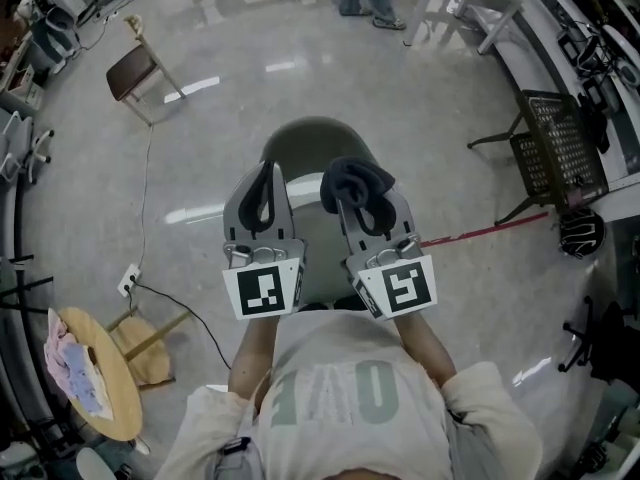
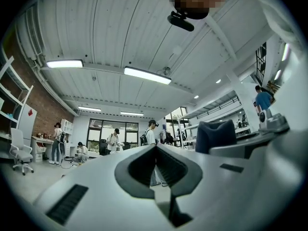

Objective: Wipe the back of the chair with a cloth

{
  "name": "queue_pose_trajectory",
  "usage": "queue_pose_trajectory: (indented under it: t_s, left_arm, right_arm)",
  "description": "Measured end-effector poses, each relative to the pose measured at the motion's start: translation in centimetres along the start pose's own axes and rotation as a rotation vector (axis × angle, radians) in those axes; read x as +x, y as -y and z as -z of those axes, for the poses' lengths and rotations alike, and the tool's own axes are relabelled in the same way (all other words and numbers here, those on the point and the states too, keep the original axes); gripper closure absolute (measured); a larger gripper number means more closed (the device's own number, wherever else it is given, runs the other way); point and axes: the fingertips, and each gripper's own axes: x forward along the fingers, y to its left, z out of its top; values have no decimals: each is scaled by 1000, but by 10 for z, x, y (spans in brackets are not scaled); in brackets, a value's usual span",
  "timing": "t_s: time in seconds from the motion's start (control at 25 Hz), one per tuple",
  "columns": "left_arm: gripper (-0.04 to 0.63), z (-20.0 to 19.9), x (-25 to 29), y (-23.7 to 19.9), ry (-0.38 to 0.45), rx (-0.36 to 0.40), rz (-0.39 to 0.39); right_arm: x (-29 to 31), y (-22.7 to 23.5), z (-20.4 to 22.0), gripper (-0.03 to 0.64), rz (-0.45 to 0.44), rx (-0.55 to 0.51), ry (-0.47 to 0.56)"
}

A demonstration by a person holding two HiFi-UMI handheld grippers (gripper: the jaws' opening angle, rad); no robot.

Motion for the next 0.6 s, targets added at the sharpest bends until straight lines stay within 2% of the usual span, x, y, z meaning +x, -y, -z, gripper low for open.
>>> queue_pose_trajectory:
  t_s: [0.32,0.48,0.6]
  left_arm:
    - [580,2,1,-1,-34,15,-45]
    - [580,-7,7,5,-1,4,-51]
    - [580,-5,15,6,-6,16,-61]
  right_arm:
    - [-3,3,-4,557,-16,-2,8]
    - [-2,9,-4,557,-34,2,9]
    - [6,16,-1,557,-59,2,6]
